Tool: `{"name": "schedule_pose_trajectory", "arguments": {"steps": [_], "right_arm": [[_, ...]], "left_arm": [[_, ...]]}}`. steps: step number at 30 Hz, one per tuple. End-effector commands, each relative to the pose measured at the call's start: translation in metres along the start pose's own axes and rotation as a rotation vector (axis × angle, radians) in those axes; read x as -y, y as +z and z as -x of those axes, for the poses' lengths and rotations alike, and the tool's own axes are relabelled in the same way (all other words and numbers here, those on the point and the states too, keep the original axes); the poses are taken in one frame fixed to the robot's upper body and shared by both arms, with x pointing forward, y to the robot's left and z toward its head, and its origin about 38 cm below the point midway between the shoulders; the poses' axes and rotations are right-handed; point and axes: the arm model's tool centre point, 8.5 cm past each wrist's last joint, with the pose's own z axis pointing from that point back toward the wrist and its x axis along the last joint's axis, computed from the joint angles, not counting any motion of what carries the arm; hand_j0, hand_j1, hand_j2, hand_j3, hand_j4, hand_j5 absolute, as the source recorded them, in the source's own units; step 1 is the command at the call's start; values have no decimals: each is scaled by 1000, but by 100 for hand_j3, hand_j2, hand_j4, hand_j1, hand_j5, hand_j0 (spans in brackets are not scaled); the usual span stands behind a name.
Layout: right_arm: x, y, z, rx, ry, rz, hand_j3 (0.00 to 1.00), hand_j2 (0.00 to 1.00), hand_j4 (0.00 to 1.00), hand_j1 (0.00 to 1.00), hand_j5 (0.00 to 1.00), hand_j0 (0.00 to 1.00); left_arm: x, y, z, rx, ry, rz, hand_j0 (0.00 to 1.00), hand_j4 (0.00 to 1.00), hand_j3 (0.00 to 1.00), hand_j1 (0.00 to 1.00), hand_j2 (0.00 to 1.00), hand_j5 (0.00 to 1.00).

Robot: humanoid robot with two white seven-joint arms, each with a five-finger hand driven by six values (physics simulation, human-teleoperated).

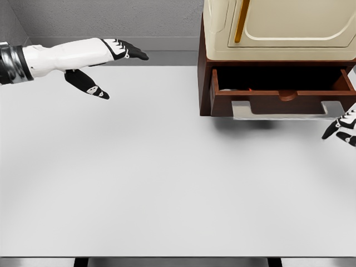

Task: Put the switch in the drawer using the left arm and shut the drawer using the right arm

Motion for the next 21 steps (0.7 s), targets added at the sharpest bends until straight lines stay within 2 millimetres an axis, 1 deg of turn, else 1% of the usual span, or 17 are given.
{"name": "schedule_pose_trajectory", "arguments": {"steps": [1,3,9,13,14,17,21], "right_arm": [[-2,-2,0,6,-4,-20,46,46,46,46,46,46],[-3,-8,0,16,-4,-25,46,46,46,46,46,46],[-8,-9,1,13,-11,-40,46,46,46,46,46,46],[1,-10,7,2,-2,-19,46,46,46,46,46,46],[0,-10,8,-1,-5,-21,46,46,46,46,46,46],[-3,-19,10,9,-4,-35,46,46,46,46,46,46],[-4,-20,10,7,-1,-42,47,47,47,47,47,47]], "left_arm": [[0,1,0,-2,7,-5,100,100,100,100,100,100],[0,1,0,-2,7,-5,100,100,100,100,100,100],[-1,1,1,-3,6,-6,100,100,100,100,100,100],[-1,1,1,-4,5,-5,100,100,100,100,100,100],[0,2,2,-7,8,-5,100,100,100,100,100,100],[-1,2,2,-8,7,-5,100,100,100,100,100,100],[-1,2,2,-8,7,-5,100,100,100,100,100,100]]}}
